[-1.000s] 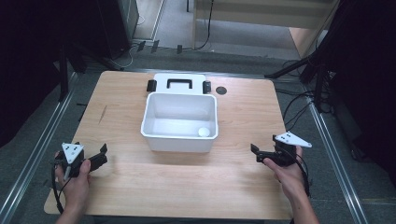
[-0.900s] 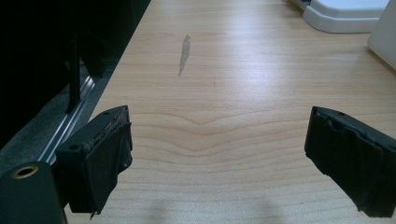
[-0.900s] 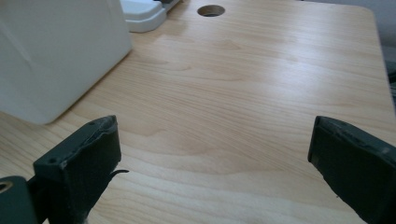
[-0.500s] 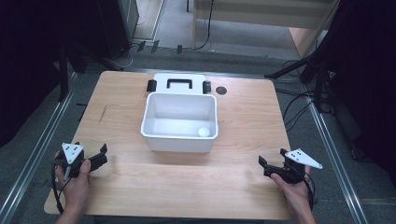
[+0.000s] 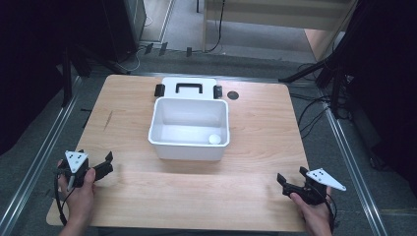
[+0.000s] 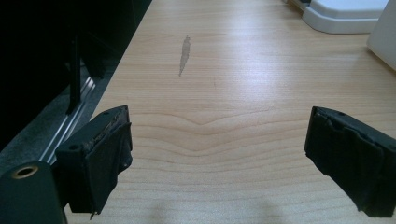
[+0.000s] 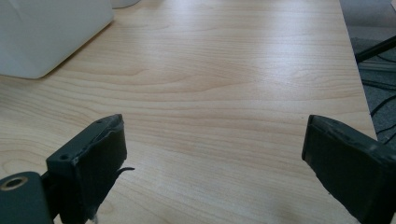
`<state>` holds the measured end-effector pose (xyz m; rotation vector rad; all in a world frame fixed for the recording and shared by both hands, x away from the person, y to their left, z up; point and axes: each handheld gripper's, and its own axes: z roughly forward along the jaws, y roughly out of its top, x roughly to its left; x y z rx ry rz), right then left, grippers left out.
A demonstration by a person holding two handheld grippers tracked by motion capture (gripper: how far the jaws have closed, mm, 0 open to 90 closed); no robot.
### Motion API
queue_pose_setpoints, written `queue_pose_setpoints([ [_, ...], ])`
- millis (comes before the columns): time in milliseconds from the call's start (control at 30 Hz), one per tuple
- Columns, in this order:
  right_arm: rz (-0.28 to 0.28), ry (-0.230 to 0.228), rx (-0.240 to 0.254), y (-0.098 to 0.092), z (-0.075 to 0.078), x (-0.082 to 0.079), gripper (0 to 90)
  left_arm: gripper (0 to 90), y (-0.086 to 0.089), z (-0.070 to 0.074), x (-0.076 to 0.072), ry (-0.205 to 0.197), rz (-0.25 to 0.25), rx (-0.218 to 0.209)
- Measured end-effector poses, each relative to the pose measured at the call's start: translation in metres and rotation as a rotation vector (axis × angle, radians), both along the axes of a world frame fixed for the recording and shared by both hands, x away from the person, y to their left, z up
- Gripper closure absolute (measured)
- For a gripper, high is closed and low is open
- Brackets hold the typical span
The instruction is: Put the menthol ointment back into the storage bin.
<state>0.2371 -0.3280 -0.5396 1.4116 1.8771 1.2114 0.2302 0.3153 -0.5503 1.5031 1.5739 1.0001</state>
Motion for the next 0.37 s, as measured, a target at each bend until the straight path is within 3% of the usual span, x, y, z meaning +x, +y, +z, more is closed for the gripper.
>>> queue_pose_setpoints([
  [367, -0.02, 0.006, 0.037, -0.0053, -0.0014, 0.0007, 6.8, 8.2, 0.0, 0.0, 0.0006, 0.007, 0.0, 0.001],
])
